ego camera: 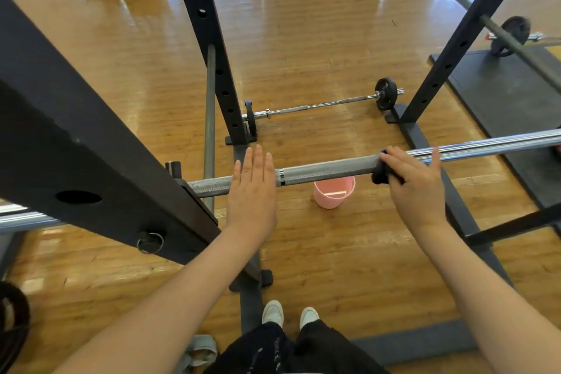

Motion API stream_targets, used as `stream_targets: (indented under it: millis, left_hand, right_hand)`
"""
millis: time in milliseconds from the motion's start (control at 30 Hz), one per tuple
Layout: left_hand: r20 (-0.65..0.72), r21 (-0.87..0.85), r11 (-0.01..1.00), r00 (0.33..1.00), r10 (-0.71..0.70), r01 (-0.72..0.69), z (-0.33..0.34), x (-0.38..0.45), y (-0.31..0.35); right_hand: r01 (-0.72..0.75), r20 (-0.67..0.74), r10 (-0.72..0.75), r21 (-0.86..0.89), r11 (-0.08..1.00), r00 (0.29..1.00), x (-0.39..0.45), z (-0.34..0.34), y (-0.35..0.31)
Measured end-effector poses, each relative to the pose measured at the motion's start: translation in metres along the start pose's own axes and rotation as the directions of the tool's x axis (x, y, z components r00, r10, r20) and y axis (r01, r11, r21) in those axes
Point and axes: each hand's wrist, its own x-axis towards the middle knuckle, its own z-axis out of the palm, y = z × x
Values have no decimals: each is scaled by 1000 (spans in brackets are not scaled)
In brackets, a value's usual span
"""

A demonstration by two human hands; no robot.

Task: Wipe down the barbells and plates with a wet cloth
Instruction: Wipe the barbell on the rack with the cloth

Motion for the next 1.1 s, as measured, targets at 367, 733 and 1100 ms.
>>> stream_targets:
  millis: [367,733,1100]
  left_hand:
    - [-13,-12,1000,1000,2,-2,-4,0,4]
    - [-28,-7,1000,999,25,-25,-4,2,4]
    - [-106,144,961,962,252,-236,-5,36,21]
  right_hand:
    - [365,32,-367,57,929,930,-8,46,-81]
    - [116,-92,-109,70,991,990,-11,28,-25]
    - [177,-48,-175,55,983,983,-15,33,-23]
